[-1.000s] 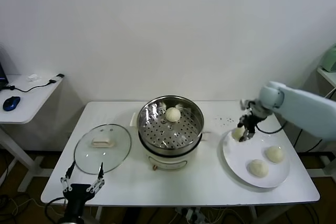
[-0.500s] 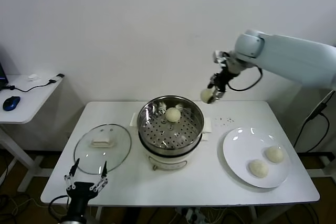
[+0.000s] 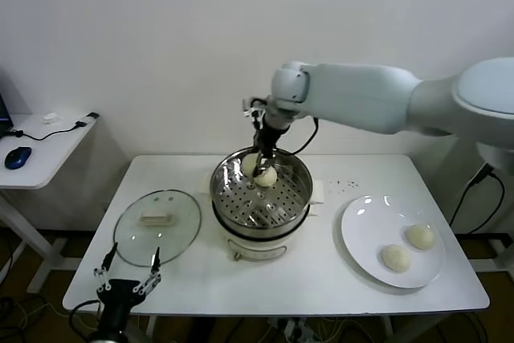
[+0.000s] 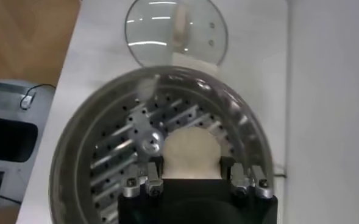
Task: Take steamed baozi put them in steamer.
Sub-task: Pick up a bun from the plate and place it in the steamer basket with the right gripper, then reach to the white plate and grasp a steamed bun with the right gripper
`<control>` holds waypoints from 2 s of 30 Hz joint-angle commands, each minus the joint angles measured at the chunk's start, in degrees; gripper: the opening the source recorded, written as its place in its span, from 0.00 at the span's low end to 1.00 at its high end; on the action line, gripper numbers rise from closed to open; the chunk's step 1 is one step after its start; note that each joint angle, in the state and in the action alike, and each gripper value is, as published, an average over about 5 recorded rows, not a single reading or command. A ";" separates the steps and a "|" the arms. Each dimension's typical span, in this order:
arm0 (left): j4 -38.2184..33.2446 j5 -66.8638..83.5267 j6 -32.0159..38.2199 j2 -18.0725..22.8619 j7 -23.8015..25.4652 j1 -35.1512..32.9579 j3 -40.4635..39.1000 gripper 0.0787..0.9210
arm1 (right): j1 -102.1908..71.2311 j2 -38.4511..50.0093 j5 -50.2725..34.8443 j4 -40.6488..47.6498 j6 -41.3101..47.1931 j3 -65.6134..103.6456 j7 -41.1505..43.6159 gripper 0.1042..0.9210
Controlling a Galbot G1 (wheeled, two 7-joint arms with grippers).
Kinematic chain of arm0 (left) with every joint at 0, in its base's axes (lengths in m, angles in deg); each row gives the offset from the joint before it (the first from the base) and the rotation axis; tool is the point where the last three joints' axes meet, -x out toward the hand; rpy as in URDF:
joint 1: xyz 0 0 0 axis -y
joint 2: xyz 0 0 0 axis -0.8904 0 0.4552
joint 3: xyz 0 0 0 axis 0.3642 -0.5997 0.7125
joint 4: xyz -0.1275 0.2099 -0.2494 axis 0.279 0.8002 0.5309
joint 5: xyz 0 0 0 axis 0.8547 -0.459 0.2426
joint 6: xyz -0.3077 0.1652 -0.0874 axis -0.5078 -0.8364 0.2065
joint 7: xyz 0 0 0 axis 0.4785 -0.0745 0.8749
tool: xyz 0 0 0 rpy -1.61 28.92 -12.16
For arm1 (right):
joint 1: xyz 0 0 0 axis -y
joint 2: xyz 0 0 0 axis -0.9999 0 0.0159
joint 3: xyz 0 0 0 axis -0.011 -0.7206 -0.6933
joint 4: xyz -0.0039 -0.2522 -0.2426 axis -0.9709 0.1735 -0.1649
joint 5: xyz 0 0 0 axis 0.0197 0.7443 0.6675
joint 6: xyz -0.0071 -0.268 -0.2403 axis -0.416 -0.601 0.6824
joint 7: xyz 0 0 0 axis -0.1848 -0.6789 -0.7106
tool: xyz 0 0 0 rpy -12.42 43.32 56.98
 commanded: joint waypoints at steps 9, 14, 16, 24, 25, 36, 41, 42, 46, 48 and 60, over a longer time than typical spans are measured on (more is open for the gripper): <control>0.03 0.53 0.29 0.32 0.02 -0.28 0.00 0.88 | -8.35 -5.17 0.03 2.81 2.75 -1.41 -4.67 0.61; 0.28 0.36 0.22 0.49 0.05 -0.03 -0.11 0.88 | -9.52 -5.44 0.86 4.70 2.76 0.03 -4.82 0.61; 0.35 0.28 0.22 0.52 0.05 0.03 -0.12 0.88 | -9.65 -5.64 0.95 5.44 2.75 0.38 -4.82 0.62; 0.51 0.16 0.10 0.47 0.08 0.29 -0.10 0.88 | -8.24 -4.36 0.62 5.13 3.05 1.50 -3.92 0.81; 0.52 0.15 0.08 0.45 0.08 0.33 -0.10 0.88 | -7.72 -3.94 0.62 4.82 3.00 1.46 -3.69 0.83; 0.60 -0.19 -0.10 0.32 0.10 0.69 -0.34 0.88 | 1.71 5.25 1.06 -3.16 0.10 1.28 0.75 0.88; 0.40 -0.44 -0.21 0.26 0.10 0.66 -0.31 0.88 | 8.66 15.21 3.87 -10.31 -3.64 -1.42 5.92 0.88; 0.40 -0.48 -0.22 0.26 0.10 0.67 -0.29 0.88 | 9.64 17.73 5.12 -11.70 -4.28 -1.86 6.70 0.88; 0.42 -0.59 -0.36 0.38 0.10 0.76 -0.18 0.88 | 11.79 27.53 10.94 -17.46 -6.08 -3.00 8.33 0.88; 0.37 -0.60 -0.62 0.55 0.11 1.04 -0.12 0.88 | 11.47 32.47 14.80 -20.29 -6.41 -3.28 8.57 0.88; -0.31 -2.44 -2.07 1.07 0.14 1.43 -0.54 0.88 | -7.87 56.69 38.14 -26.96 -8.50 8.31 9.94 0.88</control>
